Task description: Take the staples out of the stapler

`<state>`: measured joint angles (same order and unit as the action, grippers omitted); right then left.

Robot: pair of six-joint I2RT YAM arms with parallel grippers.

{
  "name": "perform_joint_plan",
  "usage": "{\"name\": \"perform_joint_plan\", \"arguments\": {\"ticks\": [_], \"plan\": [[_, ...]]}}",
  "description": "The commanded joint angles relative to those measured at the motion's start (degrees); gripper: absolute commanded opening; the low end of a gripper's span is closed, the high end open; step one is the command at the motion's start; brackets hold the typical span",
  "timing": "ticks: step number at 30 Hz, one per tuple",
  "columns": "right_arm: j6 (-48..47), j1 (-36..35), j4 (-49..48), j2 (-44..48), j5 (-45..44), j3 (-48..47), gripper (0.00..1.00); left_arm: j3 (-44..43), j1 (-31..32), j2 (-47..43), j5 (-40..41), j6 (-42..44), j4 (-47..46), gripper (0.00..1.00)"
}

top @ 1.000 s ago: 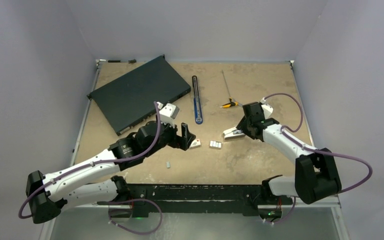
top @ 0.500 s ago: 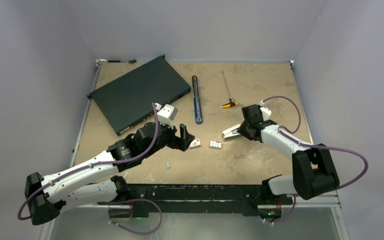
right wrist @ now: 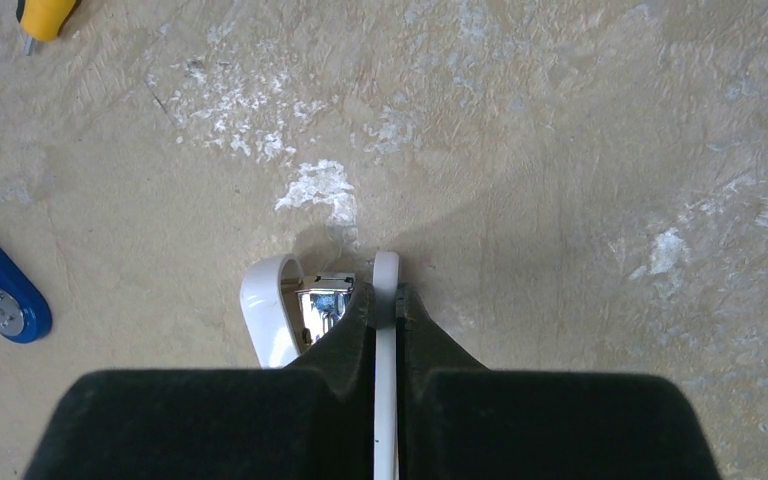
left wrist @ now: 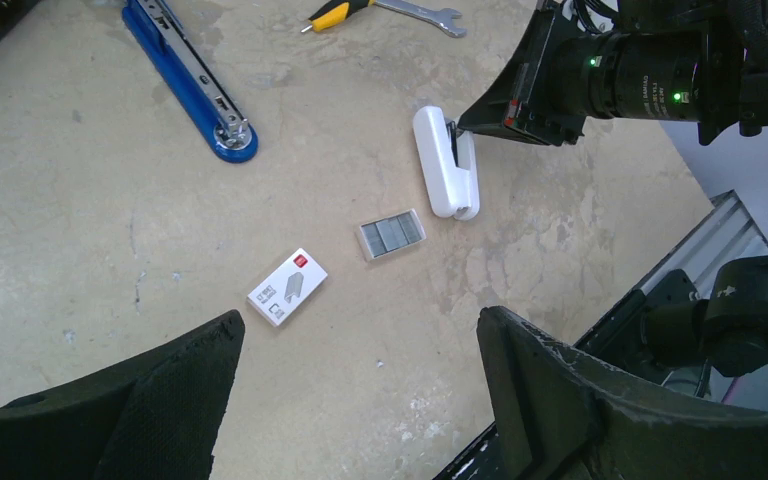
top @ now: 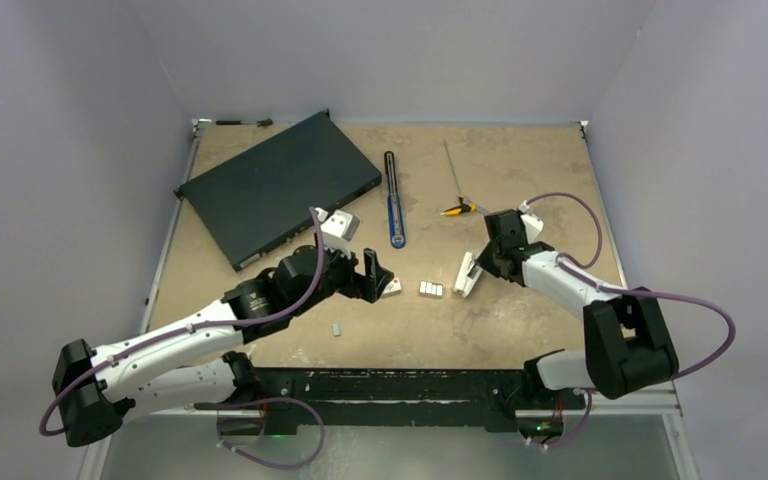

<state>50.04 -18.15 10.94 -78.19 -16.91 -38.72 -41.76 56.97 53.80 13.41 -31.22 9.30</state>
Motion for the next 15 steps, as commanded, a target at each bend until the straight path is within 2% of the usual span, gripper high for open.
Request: {"name": "perform_joint_plan", "arguments": {"ticks": [1,8,11,15], "plan": [[-0.8,0.35,-0.03,2.15,1.05,1.74,0.0,2.84,-0.15,1.92,-2.87,-2.98,-11.2,0.87],[-6.05,0.4,-5.74,12.39,5.56,5.32,0.0,3.46,-0.16,11.5,-4.1,-11.57,-26.96,0.95],[-7.1,0.38,-8.06,18.52,7.23,7.02,0.0,1.79,-0.14,19.09,-4.72,-12.88,-35.52,0.97],[-7.95,0.38,-8.9,23.93,9.07,7.69,0.0,-4.69,-0.11,30.01,-8.18,-13.47,-37.39,0.98]]}}
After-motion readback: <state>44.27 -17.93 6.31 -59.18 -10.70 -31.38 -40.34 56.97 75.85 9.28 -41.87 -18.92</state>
